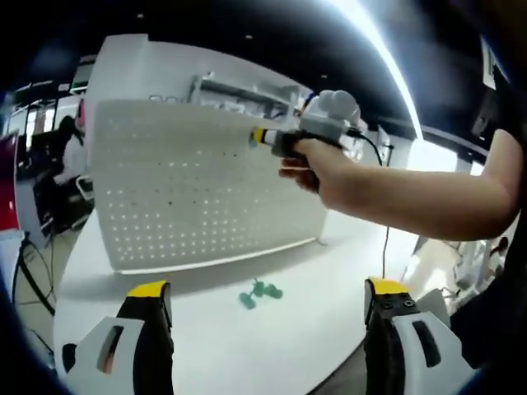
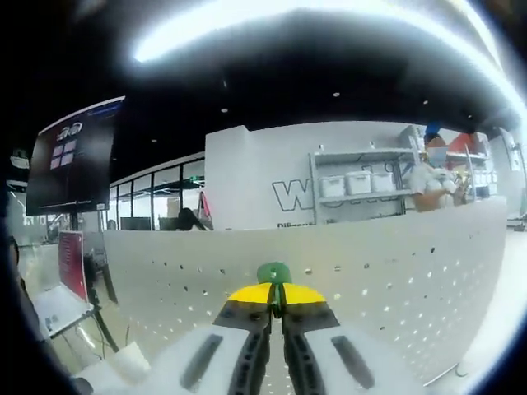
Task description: Insert the hook assembly into the mounting plate slot until the hook locks in place.
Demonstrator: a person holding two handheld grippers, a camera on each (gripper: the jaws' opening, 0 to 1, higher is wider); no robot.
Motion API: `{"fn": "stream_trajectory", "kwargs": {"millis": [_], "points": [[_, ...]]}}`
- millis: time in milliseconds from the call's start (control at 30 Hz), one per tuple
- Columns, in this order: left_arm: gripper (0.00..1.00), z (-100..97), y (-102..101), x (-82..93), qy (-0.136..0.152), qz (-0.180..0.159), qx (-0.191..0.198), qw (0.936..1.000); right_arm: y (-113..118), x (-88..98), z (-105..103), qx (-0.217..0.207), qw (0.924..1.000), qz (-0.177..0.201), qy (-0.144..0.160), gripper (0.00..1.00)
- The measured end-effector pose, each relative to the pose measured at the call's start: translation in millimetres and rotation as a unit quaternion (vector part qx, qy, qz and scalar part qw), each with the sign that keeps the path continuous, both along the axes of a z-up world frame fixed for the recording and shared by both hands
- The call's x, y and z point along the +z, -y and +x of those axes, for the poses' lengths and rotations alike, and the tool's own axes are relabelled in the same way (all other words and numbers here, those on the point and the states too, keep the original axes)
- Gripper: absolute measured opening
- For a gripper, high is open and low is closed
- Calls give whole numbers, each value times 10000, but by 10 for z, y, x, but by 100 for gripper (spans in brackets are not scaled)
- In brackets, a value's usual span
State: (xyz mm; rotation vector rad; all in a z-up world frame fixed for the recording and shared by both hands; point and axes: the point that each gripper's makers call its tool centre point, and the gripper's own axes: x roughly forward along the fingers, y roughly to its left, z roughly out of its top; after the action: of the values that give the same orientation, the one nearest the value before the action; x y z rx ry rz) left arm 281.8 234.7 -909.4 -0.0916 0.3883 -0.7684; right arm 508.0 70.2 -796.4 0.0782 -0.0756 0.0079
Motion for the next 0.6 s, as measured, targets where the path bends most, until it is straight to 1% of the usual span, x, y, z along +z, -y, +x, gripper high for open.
{"fn": "stream_trajectory", "kwargs": {"millis": [67,133,167,200,367,467,600], "points": [[98,6,-6,7,1,-28,11,10000,-4,5,25,-32,9999,-114,5,0],[98,8,-21,-16,-17,25,12,10000,11,-15,58,-68,9998,-180,-12,0],[98,8,-26,-24,-25,31,12,10000,23,-25,69,-84,9998,-155,-25,1],[98,8,-35,-33,-41,27,18,10000,42,-31,76,-122,9999,-38,-34,1],[97,18,-91,-42,-62,-9,91,9999,28,-6,81,-173,9998,-51,17,1],[96,23,-128,-49,-80,-23,140,9999,26,-39,86,-210,9997,137,-32,1],[96,29,-167,-50,-82,-31,194,9998,28,-34,89,-268,9995,191,16,1]]}}
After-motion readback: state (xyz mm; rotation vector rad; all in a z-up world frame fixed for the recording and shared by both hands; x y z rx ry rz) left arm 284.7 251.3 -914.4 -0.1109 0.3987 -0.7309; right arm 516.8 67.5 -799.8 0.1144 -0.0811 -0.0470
